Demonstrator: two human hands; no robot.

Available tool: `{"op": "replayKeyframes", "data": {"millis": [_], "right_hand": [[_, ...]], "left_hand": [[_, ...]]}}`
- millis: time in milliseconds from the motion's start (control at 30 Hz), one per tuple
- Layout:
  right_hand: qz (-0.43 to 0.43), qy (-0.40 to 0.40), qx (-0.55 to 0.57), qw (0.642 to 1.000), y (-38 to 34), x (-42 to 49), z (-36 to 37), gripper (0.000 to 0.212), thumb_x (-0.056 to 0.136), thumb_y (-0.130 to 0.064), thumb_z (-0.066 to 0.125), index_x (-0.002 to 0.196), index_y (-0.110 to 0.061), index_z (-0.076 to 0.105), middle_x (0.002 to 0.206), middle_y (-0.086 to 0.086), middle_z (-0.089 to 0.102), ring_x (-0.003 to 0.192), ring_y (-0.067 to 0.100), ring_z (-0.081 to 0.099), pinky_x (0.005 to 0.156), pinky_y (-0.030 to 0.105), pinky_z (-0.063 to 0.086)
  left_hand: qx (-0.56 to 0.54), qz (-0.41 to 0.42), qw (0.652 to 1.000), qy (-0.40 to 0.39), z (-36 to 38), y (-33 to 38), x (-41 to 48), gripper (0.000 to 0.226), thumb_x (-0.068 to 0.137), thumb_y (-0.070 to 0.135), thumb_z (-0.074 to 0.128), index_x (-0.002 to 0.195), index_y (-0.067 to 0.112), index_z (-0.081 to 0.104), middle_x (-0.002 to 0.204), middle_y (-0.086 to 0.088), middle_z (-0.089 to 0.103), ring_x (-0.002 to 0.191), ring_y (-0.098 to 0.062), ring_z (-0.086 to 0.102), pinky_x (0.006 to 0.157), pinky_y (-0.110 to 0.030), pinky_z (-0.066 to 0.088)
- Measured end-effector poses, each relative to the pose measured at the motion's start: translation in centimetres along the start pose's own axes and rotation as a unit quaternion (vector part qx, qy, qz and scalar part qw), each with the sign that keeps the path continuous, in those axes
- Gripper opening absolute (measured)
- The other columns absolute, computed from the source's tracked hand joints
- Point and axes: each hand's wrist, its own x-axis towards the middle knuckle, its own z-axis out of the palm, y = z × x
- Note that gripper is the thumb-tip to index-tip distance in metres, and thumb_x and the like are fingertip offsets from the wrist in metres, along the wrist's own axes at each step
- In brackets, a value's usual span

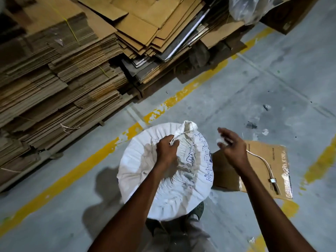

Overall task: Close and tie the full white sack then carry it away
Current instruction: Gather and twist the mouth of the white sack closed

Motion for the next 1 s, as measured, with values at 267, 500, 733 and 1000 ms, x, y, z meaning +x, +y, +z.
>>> {"op": "replayKeyframes", "data": {"millis": [267,500,733,1000], "right_hand": [[-0.077,-0.154,-0.037,0.984,-2.5,-1.3,8.1,0.026,0.074,-0.015,0.08,0.094,-0.004,0.068,0.088,0.014,0.072,0.082,0.016,0.066,0.071,0.042,0.055],[0.001,-0.104,-0.012,0.994,-1.1,-0.2,7.9,0.026,0.069,-0.019,0.096,0.08,-0.012,0.074,0.079,0.001,0.073,0.072,-0.001,0.063,0.062,0.011,0.041],[-0.063,-0.135,-0.023,0.989,2.2,0.3,5.5,0.028,0.074,-0.016,0.093,0.095,-0.011,0.075,0.097,-0.001,0.075,0.093,-0.005,0.067,0.081,0.022,0.051],[-0.212,-0.31,-0.174,0.91,4.0,-1.2,9.5,0.021,0.07,-0.002,0.066,0.09,-0.009,0.065,0.095,0.01,0.067,0.087,0.03,0.067,0.074,0.044,0.057]], "left_hand": [[-0.019,0.1,0.975,-0.196,1.5,0.6,-2.5,0.015,0.09,-0.001,0.065,0.098,0.008,0.074,0.099,0.007,0.07,0.096,0.002,0.066,0.087,-0.021,0.05],[0.004,0.052,0.987,-0.149,1.8,-1.4,-6.3,0.1,0.061,0.024,0.086,0.138,0.032,0.022,0.142,0.007,0.042,0.129,-0.011,0.048,0.106,-0.043,0.046],[0.318,-0.046,0.946,-0.042,-0.7,-5.1,-3.5,0.041,0.084,0.023,0.065,0.125,0.027,0.062,0.126,-0.003,0.067,0.125,-0.028,0.057,0.104,-0.044,0.037],[0.172,0.21,0.952,-0.139,-3.2,-4.2,-0.8,0.022,0.062,0.024,0.047,0.061,0.007,0.061,0.063,-0.013,0.062,0.064,-0.031,0.06,0.062,-0.036,0.04]]}}
